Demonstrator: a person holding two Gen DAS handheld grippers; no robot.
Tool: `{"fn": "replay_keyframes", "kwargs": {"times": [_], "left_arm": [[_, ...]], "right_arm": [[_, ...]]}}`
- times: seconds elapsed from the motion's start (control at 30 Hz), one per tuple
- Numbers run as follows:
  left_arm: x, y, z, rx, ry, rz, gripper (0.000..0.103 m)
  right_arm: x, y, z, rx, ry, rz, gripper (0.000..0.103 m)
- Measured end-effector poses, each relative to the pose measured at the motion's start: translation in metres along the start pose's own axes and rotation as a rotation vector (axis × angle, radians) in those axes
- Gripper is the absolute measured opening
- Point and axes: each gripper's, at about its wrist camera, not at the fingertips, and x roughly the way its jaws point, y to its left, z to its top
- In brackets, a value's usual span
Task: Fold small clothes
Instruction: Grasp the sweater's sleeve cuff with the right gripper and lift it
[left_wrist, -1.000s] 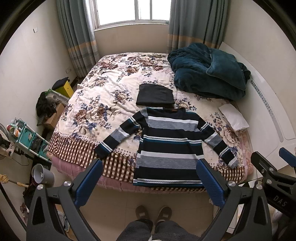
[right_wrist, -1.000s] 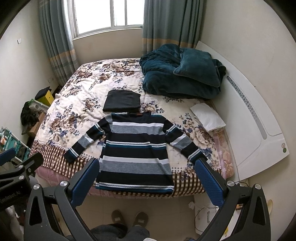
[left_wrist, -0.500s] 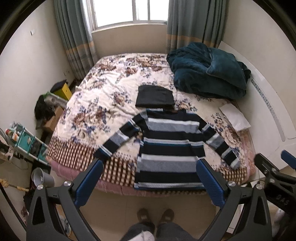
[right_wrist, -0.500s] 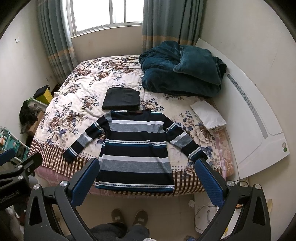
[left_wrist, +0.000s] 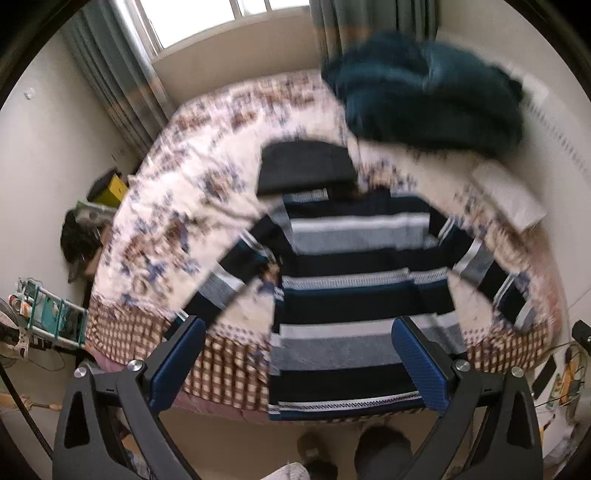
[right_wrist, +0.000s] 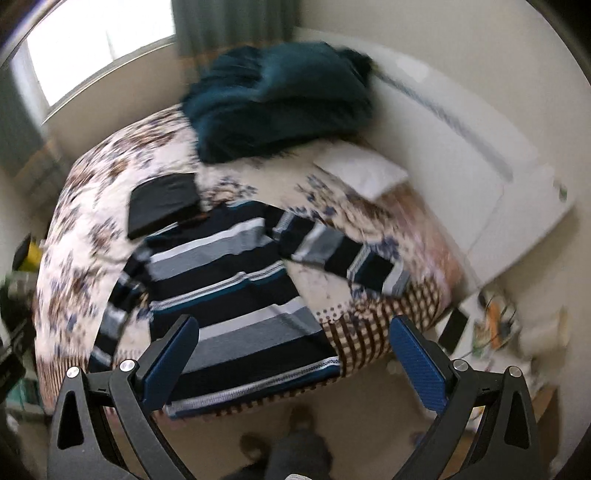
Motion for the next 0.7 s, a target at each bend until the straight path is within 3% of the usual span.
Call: {"fn": "replay_keyframes", "kwargs": {"times": [0.2, 0.33, 0.53, 0.7], "left_arm": [[0.121, -0.058, 0.005, 0.025, 0.216, 0.068, 0.103], [0.199, -0.087, 0.003, -0.017, 0.34, 0.069, 0.103], [0.311, -0.112, 0.007, -0.082, 0.419, 0.107, 0.103], [0.379, -0.117, 0.012, -0.123, 0.435, 0.135, 0.103]], "right_arm": [[0.174, -0.092, 0.011, 0.305, 0.206, 0.046, 0.103], [0.291, -0.157, 0.006, 0.526, 0.286, 0.089, 0.103], [0.426, -0.246, -0.024, 0.926, 0.307, 0.114, 0.102], [0.501, -0.291, -0.041, 1.14, 0.241, 0.085, 0.087]]}}
